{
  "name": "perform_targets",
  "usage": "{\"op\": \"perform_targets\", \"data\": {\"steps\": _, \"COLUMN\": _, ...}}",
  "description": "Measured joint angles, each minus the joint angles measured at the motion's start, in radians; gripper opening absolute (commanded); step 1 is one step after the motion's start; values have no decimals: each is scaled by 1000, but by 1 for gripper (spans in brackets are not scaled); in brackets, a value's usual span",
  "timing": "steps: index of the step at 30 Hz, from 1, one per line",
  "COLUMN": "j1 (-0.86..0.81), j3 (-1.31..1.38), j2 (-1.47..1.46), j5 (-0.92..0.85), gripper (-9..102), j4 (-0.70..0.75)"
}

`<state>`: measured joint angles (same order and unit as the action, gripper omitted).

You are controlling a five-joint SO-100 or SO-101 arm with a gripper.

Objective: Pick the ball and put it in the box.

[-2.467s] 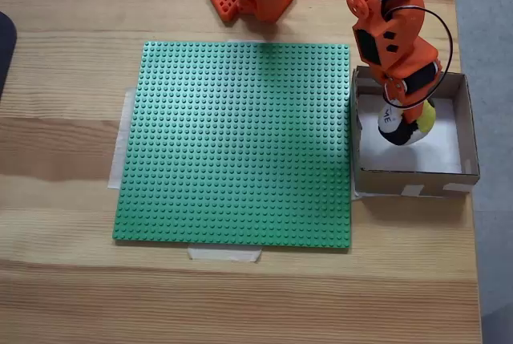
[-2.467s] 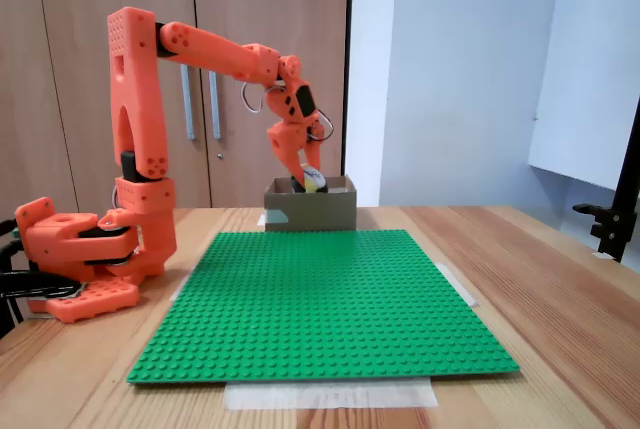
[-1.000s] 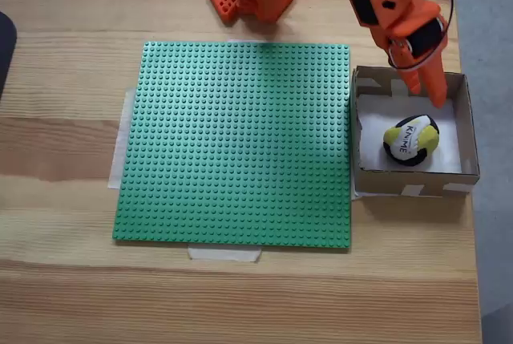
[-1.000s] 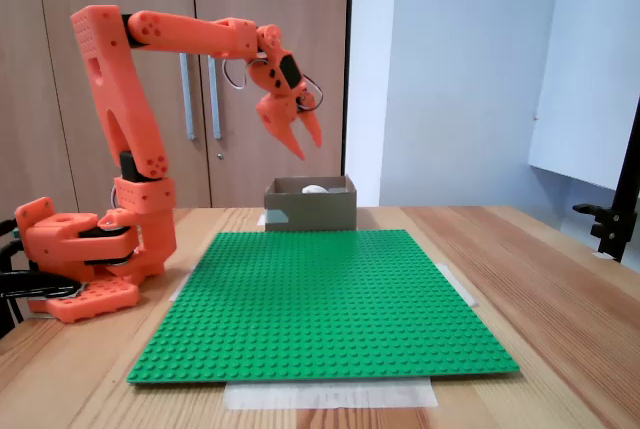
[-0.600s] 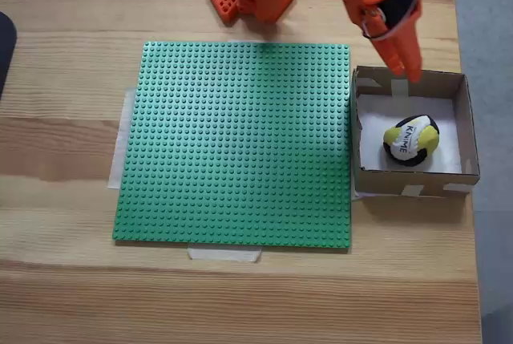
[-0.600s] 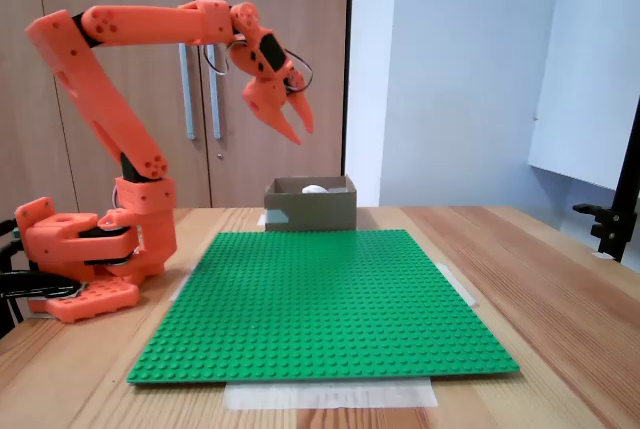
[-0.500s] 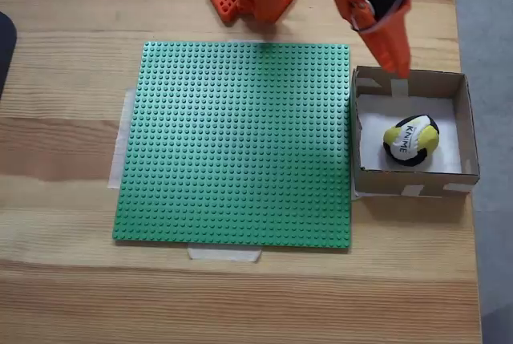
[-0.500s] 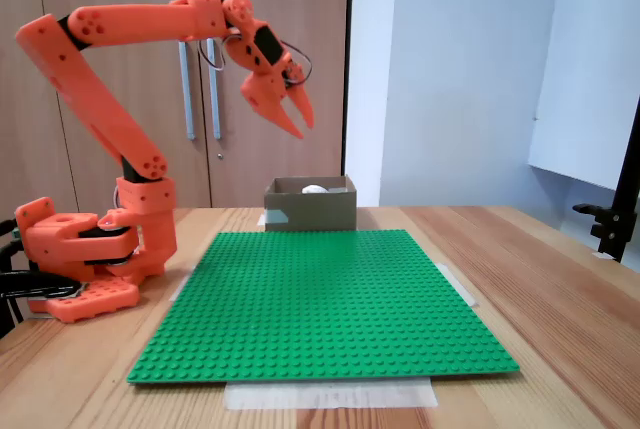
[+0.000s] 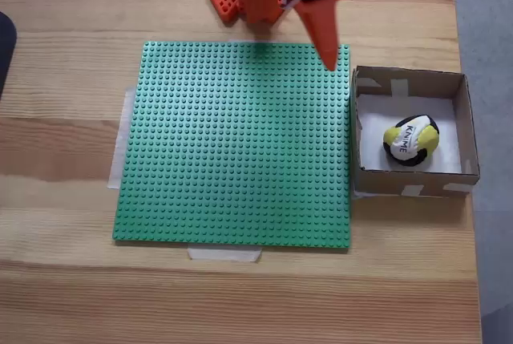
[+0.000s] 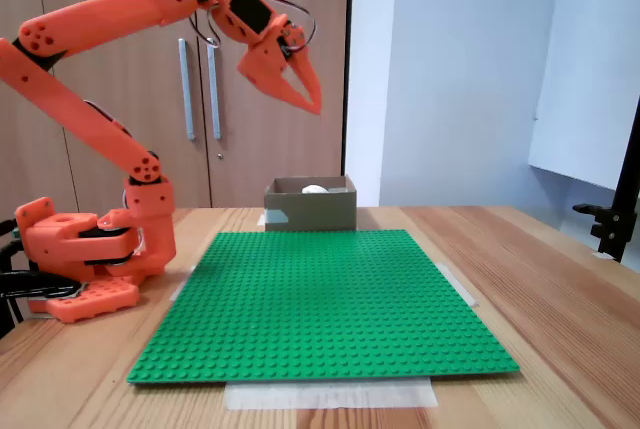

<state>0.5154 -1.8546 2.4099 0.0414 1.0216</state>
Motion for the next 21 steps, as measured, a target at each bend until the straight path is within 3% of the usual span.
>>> {"op": "perform_targets", "data": {"steps": 13, "j1": -229, "j3": -124, "j2": 172, "j5": 3, "gripper": -1, "j4": -5}}
{"op": "perform_targets", "data": {"steps": 21, "j1": -284, "j3": -245, "j2": 284, "j5": 3, "gripper": -1, "j4": -14}}
